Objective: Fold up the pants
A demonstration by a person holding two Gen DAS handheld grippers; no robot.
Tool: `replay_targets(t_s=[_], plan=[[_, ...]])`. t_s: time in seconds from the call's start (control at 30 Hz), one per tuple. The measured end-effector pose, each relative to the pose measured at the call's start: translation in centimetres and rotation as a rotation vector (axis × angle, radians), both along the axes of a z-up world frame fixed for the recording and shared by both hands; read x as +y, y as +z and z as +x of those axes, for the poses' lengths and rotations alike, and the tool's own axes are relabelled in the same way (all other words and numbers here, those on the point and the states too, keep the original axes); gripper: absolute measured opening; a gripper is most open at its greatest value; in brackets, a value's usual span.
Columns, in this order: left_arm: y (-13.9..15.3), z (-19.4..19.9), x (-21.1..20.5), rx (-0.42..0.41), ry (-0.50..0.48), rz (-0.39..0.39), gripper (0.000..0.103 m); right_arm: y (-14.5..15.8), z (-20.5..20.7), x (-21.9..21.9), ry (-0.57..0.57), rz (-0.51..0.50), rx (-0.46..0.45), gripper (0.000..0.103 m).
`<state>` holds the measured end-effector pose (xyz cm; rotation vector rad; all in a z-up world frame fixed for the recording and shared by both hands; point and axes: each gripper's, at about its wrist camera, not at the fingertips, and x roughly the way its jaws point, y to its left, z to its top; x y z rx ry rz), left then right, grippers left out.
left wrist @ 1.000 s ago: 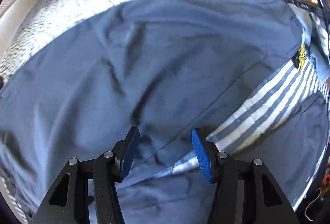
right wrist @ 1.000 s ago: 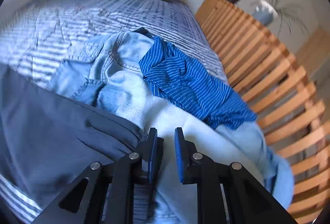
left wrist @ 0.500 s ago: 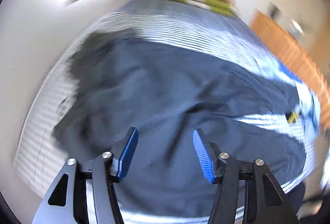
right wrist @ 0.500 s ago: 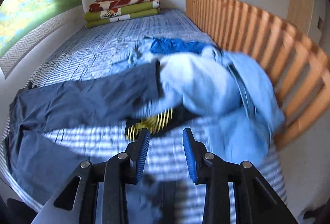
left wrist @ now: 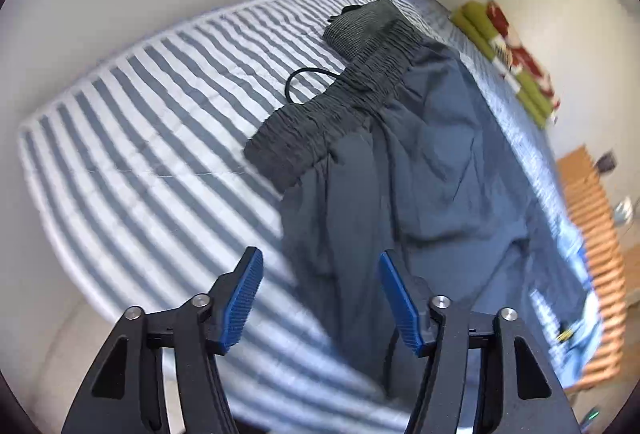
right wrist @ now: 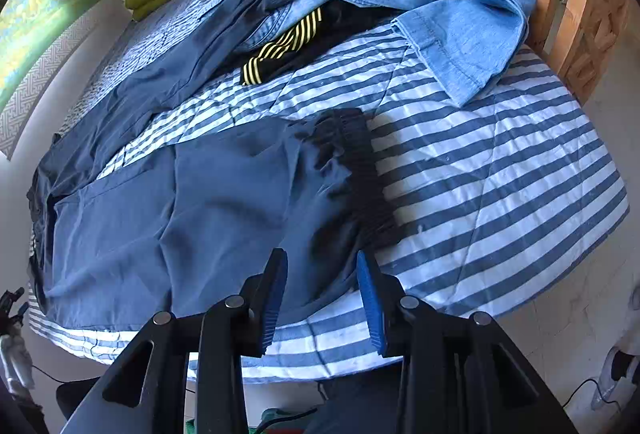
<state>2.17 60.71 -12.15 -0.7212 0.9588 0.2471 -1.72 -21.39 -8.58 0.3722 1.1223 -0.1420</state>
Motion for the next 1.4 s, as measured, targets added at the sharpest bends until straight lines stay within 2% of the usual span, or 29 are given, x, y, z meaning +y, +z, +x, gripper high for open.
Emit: replay_targets(t_s=[0.07, 0.17, 0.27, 0.3, 0.37, 0.47, 0.57, 0.63, 0.7, 0.87, 0.93, 0.97, 1.13, 1.3, 1.4], plan=[[-1.1, 1.1, 0.5, -0.003, 0.016, -0.04, 0.072, 0.0, -0.2, 0.5, -0.001, 0.006, 0.0, 0.04], [-2.4, 2.6, 0.3, 0.025, 0.02, -0.037, 0.072, 0.0, -0.3, 0.6, -0.015, 0.032, 0.005, 0.043], [-3.3, 2.8, 0.2, 0.005, 0.047, -0.084, 0.069, -0.1, -0.6, 0.5, -0.027, 0.025, 0.004, 0.046], [-3.7, 2.9, 0.1, -0.012, 0.051, -0.104, 0.066, -0.3, -0.5, 0.5, -0.032, 0.021, 0.007, 0.047], [-4.2, 3.1, -0.2, -0.006, 0.044, -0.103, 0.036, -0.9, -0.6, -0.1, -0.053, 0.018, 0.017, 0.048], [-4.5, 3.6, -0.9, 0.008, 0.024, -0.074, 0.014, -1.8, -0.7, -1.2, -0.09, 0.068, 0.037, 0.048], [-4.0, 3.6, -1.3, -0.006, 0.027, -0.066, 0.008, -3.0, -0.9, -2.3, -0.131, 0.186, 0.052, 0.048], [-3.4, 3.5, -1.3, -0.013, 0.022, -0.058, 0.007, -3.7, -0.9, -2.6, -0.144, 0.246, 0.069, 0.048], [-2.6, 3.3, -1.3, -0.019, 0.017, -0.05, 0.006, -3.9, -0.9, -2.5, -0.157, 0.259, 0.079, 0.048], [-1.2, 2.9, -0.7, -0.038, 0.009, -0.036, 0.005, -4.1, -0.1, -0.3, -0.109, 0.245, 0.08, 0.048], [-0.6, 2.6, -0.5, -0.051, 0.018, -0.041, 0.004, -3.9, 0.4, 0.9, -0.083, 0.205, 0.071, 0.026], [-0.4, 2.5, -0.3, -0.058, 0.022, -0.044, 0.004, -3.7, 0.7, 1.3, -0.073, 0.199, 0.067, 0.005], [1.6, 2.2, 1.0, -0.112, 0.06, -0.06, 0.004, -0.4, 1.4, 1.2, -0.107, 0.211, -0.055, 0.002], [5.6, 3.7, 2.1, -0.183, 0.086, -0.053, 0.004, 6.1, 4.2, 1.2, -0.111, 0.207, -0.217, 0.002], [8.7, 5.9, 2.1, -0.222, 0.089, -0.026, 0.004, 10.4, 7.7, 1.4, -0.101, 0.188, -0.315, 0.002]])
